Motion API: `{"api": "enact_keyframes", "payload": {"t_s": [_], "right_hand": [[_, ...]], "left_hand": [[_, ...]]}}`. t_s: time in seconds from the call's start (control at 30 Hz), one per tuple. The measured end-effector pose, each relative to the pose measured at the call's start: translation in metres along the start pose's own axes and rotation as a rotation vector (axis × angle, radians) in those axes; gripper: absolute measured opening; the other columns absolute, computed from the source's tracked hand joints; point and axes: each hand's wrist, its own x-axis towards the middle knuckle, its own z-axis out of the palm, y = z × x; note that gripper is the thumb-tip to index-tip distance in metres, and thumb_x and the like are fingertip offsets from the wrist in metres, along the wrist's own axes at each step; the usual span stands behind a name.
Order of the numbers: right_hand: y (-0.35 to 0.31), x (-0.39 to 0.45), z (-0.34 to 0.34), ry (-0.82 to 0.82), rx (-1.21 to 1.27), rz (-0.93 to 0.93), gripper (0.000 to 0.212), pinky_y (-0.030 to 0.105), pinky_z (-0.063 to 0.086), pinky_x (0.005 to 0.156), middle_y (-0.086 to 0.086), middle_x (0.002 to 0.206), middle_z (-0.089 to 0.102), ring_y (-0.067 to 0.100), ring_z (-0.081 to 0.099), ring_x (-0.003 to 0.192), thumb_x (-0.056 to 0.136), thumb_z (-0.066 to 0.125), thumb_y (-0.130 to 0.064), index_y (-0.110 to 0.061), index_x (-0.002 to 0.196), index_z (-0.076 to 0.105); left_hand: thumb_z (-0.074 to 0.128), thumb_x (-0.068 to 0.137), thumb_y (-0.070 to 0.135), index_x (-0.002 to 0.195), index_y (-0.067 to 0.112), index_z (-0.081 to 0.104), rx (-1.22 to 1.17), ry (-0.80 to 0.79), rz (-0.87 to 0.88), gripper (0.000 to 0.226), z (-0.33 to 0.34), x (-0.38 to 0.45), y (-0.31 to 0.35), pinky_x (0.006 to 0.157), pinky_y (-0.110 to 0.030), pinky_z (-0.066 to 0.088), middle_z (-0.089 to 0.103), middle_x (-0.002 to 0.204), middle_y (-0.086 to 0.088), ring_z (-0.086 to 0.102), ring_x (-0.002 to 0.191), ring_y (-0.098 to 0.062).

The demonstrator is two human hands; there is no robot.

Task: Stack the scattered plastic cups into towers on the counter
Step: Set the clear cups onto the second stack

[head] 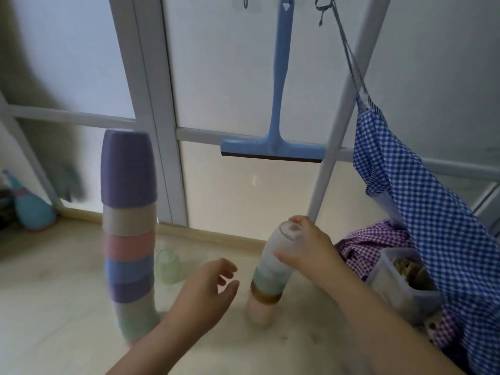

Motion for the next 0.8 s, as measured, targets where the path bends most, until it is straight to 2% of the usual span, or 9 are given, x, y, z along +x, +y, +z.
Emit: {"api": "enact_keyframes", "payload": {"t_s": [0.07,0.17,0.23,0.3,0.33,0.43,0.57,0.7,0.8], "right_hand": [[0.0,0.001,0.005,-0.018,-0.002,-0.014,0.069,0.031,0.043,0.094,0.002,0.139,0.043,0.023,0.046,0.117,0.076,0.068,-0.028,-0.029,0.135,0.032],[0.0,0.002,0.007,0.005,-0.072,-0.017,0.077,0.032,0.032,0.105,-0.003,0.146,0.033,0.019,0.034,0.13,0.076,0.07,-0.035,-0.032,0.138,0.025],[-0.007,-0.002,0.007,0.121,-0.127,-0.126,0.073,0.034,0.028,0.108,-0.005,0.144,0.034,0.017,0.03,0.13,0.077,0.068,-0.04,-0.031,0.137,0.027],[-0.02,-0.008,0.009,0.251,-0.089,-0.326,0.059,0.033,0.034,0.106,-0.002,0.133,0.045,0.015,0.039,0.122,0.078,0.066,-0.039,-0.026,0.129,0.041],[-0.03,-0.012,0.012,0.249,-0.057,-0.389,0.051,0.03,0.037,0.101,-0.003,0.126,0.049,0.013,0.043,0.117,0.08,0.065,-0.035,-0.025,0.125,0.046],[-0.051,-0.018,0.037,0.073,-0.053,-0.472,0.039,0.022,0.04,0.09,-0.014,0.113,0.049,0.004,0.046,0.104,0.083,0.06,-0.031,-0.029,0.12,0.048],[-0.048,-0.011,0.093,-0.201,-0.091,-0.399,0.039,0.017,0.036,0.087,-0.01,0.119,0.052,-0.001,0.044,0.101,0.085,0.057,-0.035,-0.028,0.122,0.048],[-0.035,0.0,0.142,-0.343,-0.139,-0.333,0.041,0.017,0.036,0.083,-0.006,0.119,0.055,0.006,0.051,0.101,0.084,0.058,-0.037,-0.028,0.123,0.048],[-0.036,0.013,0.168,-0.408,-0.151,-0.295,0.041,0.018,0.036,0.079,-0.004,0.115,0.055,0.008,0.051,0.093,0.083,0.06,-0.034,-0.027,0.122,0.048]], "left_hand": [[0.062,0.081,0.025,0.091,0.035,0.053,0.008,-0.001,-0.015,0.017,-0.001,-0.002,-0.005,0.072,-0.022,0.048,0.061,0.088,0.013,0.059,0.08,-0.005],[0.061,0.082,0.027,0.095,0.031,0.055,0.047,-0.011,-0.021,0.015,-0.002,-0.005,-0.011,0.075,-0.025,0.05,0.062,0.089,0.011,0.059,0.081,-0.005],[0.06,0.083,0.028,0.1,0.028,0.057,0.073,-0.025,-0.017,0.018,-0.002,-0.008,-0.013,0.074,-0.024,0.049,0.061,0.09,0.011,0.058,0.082,-0.006],[0.057,0.084,0.031,0.104,0.026,0.056,0.106,-0.042,-0.01,0.021,-0.002,-0.01,-0.016,0.074,-0.023,0.048,0.058,0.09,0.013,0.058,0.082,-0.006],[0.056,0.084,0.033,0.106,0.026,0.055,0.125,-0.053,-0.008,0.022,-0.002,-0.012,-0.017,0.075,-0.023,0.048,0.057,0.091,0.013,0.057,0.082,-0.007],[0.053,0.085,0.035,0.109,0.026,0.053,0.16,-0.078,-0.035,0.025,-0.004,-0.018,-0.025,0.077,-0.025,0.048,0.055,0.092,0.013,0.056,0.083,-0.008],[0.053,0.085,0.036,0.107,0.027,0.053,0.18,-0.041,-0.071,0.024,-0.013,-0.037,-0.045,0.075,-0.026,0.049,0.054,0.09,0.016,0.054,0.078,-0.005],[0.048,0.081,0.041,0.099,0.028,0.056,0.24,0.047,-0.176,0.023,-0.037,-0.067,-0.073,0.064,-0.021,0.04,0.049,0.078,0.02,0.054,0.073,-0.006],[0.046,0.075,0.044,0.093,0.027,0.059,0.258,0.132,-0.278,0.027,-0.061,-0.084,-0.098,0.06,-0.022,0.04,0.053,0.075,0.018,0.057,0.069,-0.01]]}}
